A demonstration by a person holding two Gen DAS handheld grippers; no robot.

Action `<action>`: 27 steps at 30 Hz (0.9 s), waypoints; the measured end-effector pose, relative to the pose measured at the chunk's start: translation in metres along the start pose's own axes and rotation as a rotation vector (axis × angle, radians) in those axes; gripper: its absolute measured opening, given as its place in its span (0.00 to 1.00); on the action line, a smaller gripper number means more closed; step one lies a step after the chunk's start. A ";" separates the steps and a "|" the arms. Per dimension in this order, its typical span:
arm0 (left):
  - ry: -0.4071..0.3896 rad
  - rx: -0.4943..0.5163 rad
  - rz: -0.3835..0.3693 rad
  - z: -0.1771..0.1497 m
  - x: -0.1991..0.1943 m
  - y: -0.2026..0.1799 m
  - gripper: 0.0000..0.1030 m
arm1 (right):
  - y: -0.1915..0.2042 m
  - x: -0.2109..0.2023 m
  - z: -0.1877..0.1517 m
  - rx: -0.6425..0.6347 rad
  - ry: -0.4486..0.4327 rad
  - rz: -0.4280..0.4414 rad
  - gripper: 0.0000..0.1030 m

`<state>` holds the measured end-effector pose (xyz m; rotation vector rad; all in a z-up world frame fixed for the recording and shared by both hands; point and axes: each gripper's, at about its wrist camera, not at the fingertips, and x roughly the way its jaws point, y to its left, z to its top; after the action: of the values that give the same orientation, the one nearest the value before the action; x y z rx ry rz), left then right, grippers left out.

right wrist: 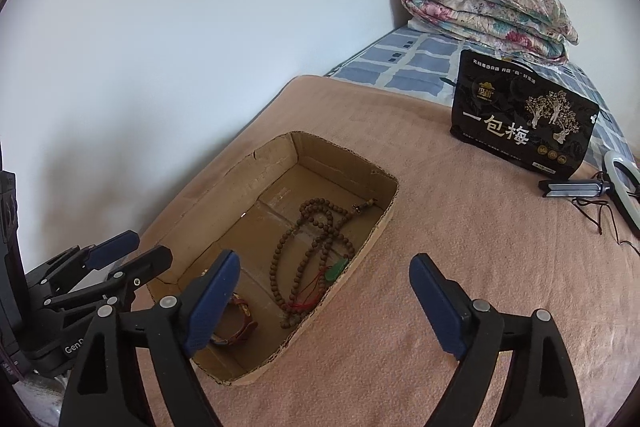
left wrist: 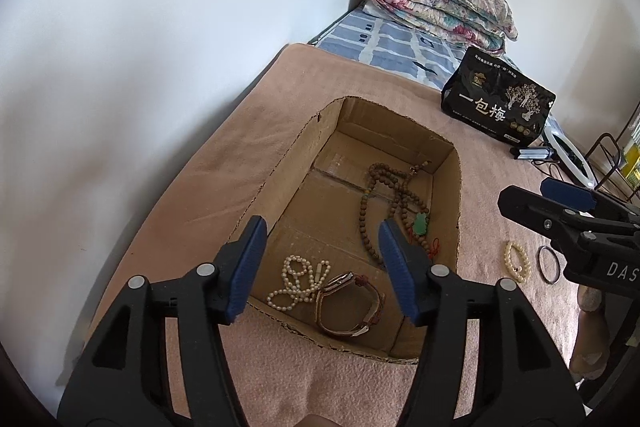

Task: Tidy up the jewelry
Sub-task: 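Open the left tool to drop the necklace while the right tool releases the jade pendant into the box, then move the left tool to the cream bead bracelet while the right tool moves to the blue bangle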

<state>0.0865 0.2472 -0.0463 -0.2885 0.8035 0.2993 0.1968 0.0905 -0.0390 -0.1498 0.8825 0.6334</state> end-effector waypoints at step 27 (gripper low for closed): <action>-0.040 0.096 -0.056 -0.002 -0.014 -0.061 0.75 | -0.033 -0.056 -0.018 -0.001 -0.048 -0.140 1.00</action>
<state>0.0988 0.1881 -0.0284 -0.2143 0.7666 0.2129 0.1774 0.0315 -0.0123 -0.1945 0.8182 0.5051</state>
